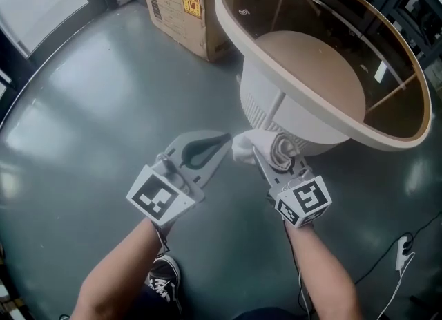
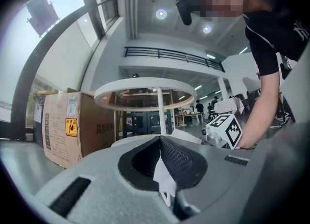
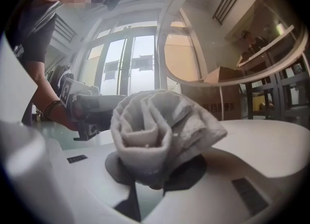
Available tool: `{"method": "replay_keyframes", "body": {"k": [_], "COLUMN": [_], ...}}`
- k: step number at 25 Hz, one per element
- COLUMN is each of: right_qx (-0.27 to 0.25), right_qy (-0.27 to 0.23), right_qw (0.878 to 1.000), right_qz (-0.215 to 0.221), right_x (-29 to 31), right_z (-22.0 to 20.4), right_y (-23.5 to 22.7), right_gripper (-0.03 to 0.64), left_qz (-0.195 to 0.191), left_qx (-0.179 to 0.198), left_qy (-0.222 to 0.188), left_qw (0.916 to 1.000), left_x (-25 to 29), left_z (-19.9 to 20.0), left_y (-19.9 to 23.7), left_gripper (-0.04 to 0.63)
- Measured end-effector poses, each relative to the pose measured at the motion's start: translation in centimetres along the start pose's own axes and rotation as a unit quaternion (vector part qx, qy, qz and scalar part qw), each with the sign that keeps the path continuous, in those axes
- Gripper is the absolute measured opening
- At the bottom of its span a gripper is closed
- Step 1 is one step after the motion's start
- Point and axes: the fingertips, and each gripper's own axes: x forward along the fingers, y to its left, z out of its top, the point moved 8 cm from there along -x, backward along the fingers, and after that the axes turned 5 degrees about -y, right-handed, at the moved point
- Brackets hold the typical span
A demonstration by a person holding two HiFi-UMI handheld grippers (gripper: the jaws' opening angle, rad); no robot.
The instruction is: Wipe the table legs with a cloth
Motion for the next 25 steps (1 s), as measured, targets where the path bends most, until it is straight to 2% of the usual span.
{"method": "replay_keyframes", "body": {"k": [6,10,16,22,24,25], "right_qx": [0.005,0.01,0.05,0.074,0.089,0.1], "right_qy": [-0.041,-0.063,0.025,0.01,0.03,0.056], "right_qw": [0.999,0.998,0.998,0.997,0.996,0.993], "right_qz": [-0.002,-0.001,-0.02,-0.005,-0.002,-0.003], "right_x": [0.1,0.1,0.1,0.4,0.5,0.3], "right_z": [-2.8,-3.7,-9.8,-11.6,-11.9,-12.4], "right_y": [0.1,-0.1,-0.4,-1.1,-1.2,-1.1], "right_gripper": [0.083,0.083,0.083,0.086,0.086,0.086], "left_qz": [-0.009,-0.006,-0.006,0.005,0.006,0.005], "left_qx": [0.0,-0.005,-0.016,-0.048,-0.056,-0.058], "left_qy": [0.001,0.016,0.012,0.028,0.03,0.032], "left_qw": [1.0,0.9998,0.9998,0.9984,0.998,0.9978], "left_x": [-0.3,-0.2,0.1,0.0,0.2,0.3], "left_z": [-1.5,-2.7,-3.8,-5.9,-6.2,-6.3], "left_y": [-0.2,-0.3,-0.5,-0.8,-1.1,-1.4], "left_gripper": [0.005,0.005,0.005,0.005,0.005,0.005]}}
